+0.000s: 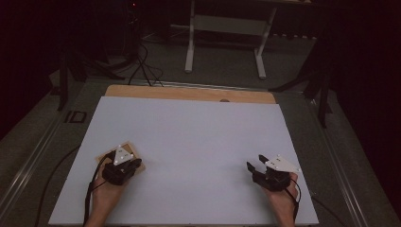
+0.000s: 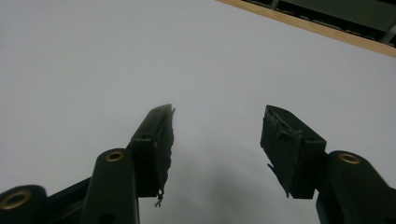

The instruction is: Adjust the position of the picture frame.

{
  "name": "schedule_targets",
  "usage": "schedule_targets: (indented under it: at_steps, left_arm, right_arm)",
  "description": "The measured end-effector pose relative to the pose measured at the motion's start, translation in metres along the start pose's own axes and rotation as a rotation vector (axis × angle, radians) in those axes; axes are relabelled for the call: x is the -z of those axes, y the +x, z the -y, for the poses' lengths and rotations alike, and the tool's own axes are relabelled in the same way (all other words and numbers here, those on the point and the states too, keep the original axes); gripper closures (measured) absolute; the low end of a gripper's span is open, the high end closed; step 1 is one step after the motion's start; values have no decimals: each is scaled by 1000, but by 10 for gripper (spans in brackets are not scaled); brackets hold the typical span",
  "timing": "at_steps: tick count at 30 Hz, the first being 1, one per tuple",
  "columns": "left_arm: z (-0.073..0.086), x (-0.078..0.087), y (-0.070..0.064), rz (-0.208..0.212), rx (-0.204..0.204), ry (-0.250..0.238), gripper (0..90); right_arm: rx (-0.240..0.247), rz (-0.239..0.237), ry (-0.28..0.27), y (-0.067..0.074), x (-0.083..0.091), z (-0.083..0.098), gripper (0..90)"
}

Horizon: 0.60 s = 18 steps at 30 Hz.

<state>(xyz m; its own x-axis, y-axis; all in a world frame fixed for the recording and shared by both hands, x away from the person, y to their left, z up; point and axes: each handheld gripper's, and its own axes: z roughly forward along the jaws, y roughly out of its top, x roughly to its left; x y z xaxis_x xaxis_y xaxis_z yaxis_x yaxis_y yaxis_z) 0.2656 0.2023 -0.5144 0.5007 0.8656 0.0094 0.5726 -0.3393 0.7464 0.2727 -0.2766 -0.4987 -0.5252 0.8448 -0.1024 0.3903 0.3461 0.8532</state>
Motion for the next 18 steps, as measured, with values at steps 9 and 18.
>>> schedule_targets:
  at_steps: [9, 18]
  left_arm:
    - [-3, -5, -2, 39, 17, -15, 900]
    - [-15, -17, -16, 59, -10, 1, 900]
  right_arm:
    - [3, -1, 2, 1, -1, 0, 434]
    - [0, -1, 2, 0, 0, 0, 433]
